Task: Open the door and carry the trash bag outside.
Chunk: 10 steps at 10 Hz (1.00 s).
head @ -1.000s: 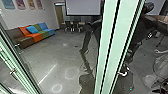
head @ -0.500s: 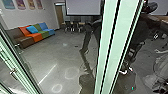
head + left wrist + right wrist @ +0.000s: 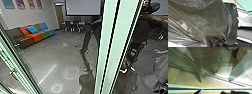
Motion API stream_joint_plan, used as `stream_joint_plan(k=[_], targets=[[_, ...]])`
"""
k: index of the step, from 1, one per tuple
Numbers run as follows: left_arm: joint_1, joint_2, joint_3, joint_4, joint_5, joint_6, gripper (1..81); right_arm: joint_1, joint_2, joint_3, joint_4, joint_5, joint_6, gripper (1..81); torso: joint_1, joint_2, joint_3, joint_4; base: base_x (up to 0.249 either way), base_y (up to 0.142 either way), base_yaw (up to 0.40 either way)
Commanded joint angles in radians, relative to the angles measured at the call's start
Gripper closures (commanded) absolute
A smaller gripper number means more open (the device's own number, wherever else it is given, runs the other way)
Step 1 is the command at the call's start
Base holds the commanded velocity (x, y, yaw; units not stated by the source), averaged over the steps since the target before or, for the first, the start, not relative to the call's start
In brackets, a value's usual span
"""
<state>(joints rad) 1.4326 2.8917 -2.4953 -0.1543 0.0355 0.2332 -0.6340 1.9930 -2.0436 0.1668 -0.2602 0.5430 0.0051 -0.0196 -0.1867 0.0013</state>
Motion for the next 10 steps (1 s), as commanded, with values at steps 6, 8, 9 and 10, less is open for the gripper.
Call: stream_joint_plan(k=[6,8,9,10], targets=[[-0.033,-0.006,0.006,-0.005,0.076,-0.003,81.1,0.159,-0.037,-0.183,-0.072,0.055,0.028,1.0,0.000,0.000,0.000,0.000,0.000,0.000,0.000],[-0.033,-0.006,0.003,-0.005,0.076,-0.003,81.1,0.155,-0.020,-0.194,-0.072,0.055,0.026,1.0,0.000,0.000,0.000,0.000,0.000,0.000,0.000],[-0.033,-0.008,0.006,-0.005,0.076,-0.003,81.1,0.155,-0.014,-0.202,-0.072,0.055,0.025,1.0,0.000,0.000,0.000,0.000,0.000,0.000,0.000],[-0.033,-0.008,0.006,-0.005,0.076,-0.003,81.1,0.153,-0.009,-0.208,-0.075,0.053,0.026,1.0,0.000,0.000,0.000,0.000,0.000,0.000,0.000]])
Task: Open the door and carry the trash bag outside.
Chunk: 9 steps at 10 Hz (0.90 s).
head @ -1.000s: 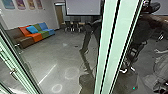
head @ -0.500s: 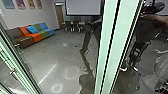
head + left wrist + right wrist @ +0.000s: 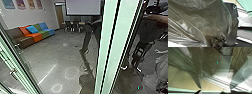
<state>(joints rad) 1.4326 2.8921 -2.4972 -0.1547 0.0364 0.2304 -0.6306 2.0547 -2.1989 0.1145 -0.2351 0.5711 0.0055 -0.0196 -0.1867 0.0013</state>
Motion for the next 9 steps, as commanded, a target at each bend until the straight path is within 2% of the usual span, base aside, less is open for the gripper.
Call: stream_joint_plan(k=[1,3,7,9], targets=[[-0.033,-0.006,0.011,-0.003,0.076,0.000,81.1,0.137,-0.058,-0.067,-0.021,0.028,0.000,1.0,0.000,0.000,0.000,0.000,0.000,0.000,0.000],[-0.033,-0.008,0.011,-0.005,0.076,0.000,81.1,0.120,-0.023,-0.089,-0.022,0.030,0.001,1.0,0.000,0.000,0.000,0.000,0.000,0.000,0.000],[-0.031,-0.002,0.012,-0.003,0.077,0.000,81.1,0.104,0.033,-0.209,-0.027,0.030,0.000,1.0,0.001,0.000,0.000,0.000,0.000,0.000,0.000],[-0.031,-0.006,0.012,-0.005,0.077,0.000,81.1,0.122,0.046,-0.206,-0.032,0.025,-0.003,1.0,0.001,0.000,0.000,0.000,0.000,0.000,0.000]])
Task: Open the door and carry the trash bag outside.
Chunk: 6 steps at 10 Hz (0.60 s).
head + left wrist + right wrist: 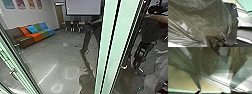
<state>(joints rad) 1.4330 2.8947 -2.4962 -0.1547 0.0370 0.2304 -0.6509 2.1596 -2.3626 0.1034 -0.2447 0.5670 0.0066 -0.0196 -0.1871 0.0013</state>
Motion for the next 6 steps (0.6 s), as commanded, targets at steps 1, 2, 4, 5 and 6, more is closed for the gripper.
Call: stream_joint_plan(k=[1,2,4,5,6], targets=[[-0.032,-0.008,0.011,-0.005,0.075,0.000,81.1,0.145,-0.061,-0.047,-0.025,0.035,0.000,1.0,0.000,0.000,0.000,0.000,0.000,0.000,0.000],[-0.033,-0.006,0.011,-0.003,0.076,0.000,81.1,0.168,-0.068,-0.059,-0.031,0.028,-0.001,1.0,0.000,0.000,0.000,0.000,0.000,0.000,0.000],[-0.032,-0.009,0.011,-0.005,0.076,0.000,81.1,0.214,-0.077,-0.078,-0.063,0.016,0.001,1.0,0.000,0.000,0.000,0.000,0.000,0.000,0.000],[-0.033,-0.009,0.011,-0.005,0.076,0.000,81.1,0.225,-0.097,-0.052,-0.077,0.013,-0.001,1.0,0.000,0.000,0.000,0.000,0.000,0.000,0.000],[-0.032,-0.009,0.011,-0.005,0.075,-0.002,81.1,0.228,-0.113,-0.033,-0.108,0.016,-0.001,1.0,0.000,0.000,0.000,0.000,0.000,0.000,0.000]])
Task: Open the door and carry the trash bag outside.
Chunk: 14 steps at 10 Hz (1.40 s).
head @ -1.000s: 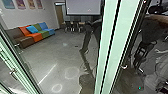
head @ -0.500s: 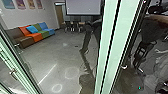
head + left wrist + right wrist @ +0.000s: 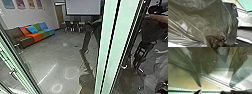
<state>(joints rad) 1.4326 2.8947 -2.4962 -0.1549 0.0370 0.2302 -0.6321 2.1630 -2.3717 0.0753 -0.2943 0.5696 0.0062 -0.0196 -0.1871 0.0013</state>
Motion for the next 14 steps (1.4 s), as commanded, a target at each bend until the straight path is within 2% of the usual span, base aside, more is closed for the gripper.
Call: stream_joint_plan(k=[1,2,4,6,11,12,13,14], targets=[[-0.033,-0.008,0.011,-0.003,0.076,-0.002,81.1,0.205,-0.121,-0.029,-0.103,0.079,-0.002,1.0,0.000,0.000,0.000,0.000,0.000,0.000,0.000],[-0.033,-0.008,0.011,-0.003,0.075,-0.002,81.1,0.209,-0.119,-0.053,-0.104,0.089,-0.002,1.0,0.000,0.000,0.000,0.000,0.000,0.000,0.000],[-0.033,-0.011,0.011,-0.006,0.073,-0.002,81.1,0.241,-0.095,-0.111,-0.157,0.101,-0.017,1.0,0.000,0.000,0.000,0.000,0.000,0.000,0.000],[-0.034,-0.006,0.013,-0.006,0.073,-0.002,81.1,0.248,-0.050,-0.164,-0.161,0.099,-0.023,1.0,0.000,0.000,0.000,0.000,0.000,0.000,0.000],[-0.034,-0.009,0.011,-0.009,0.073,-0.002,81.1,0.283,-0.033,-0.162,-0.189,0.089,-0.025,1.0,0.000,0.000,0.000,0.000,0.000,0.000,0.000],[-0.034,-0.009,0.011,-0.009,0.073,-0.002,81.1,0.281,-0.035,-0.162,-0.198,0.089,-0.024,1.0,0.000,0.000,0.035,-0.049,0.000,0.000,0.000],[-0.034,-0.009,0.011,-0.009,0.073,-0.002,81.1,0.281,-0.038,-0.162,-0.203,0.089,-0.023,1.0,0.000,0.000,0.037,-0.067,0.000,0.000,0.000],[-0.034,-0.008,0.013,-0.009,0.074,-0.002,81.1,0.282,-0.041,-0.162,-0.206,0.087,-0.025,1.0,0.000,0.000,0.079,-0.145,0.000,0.000,0.000]])
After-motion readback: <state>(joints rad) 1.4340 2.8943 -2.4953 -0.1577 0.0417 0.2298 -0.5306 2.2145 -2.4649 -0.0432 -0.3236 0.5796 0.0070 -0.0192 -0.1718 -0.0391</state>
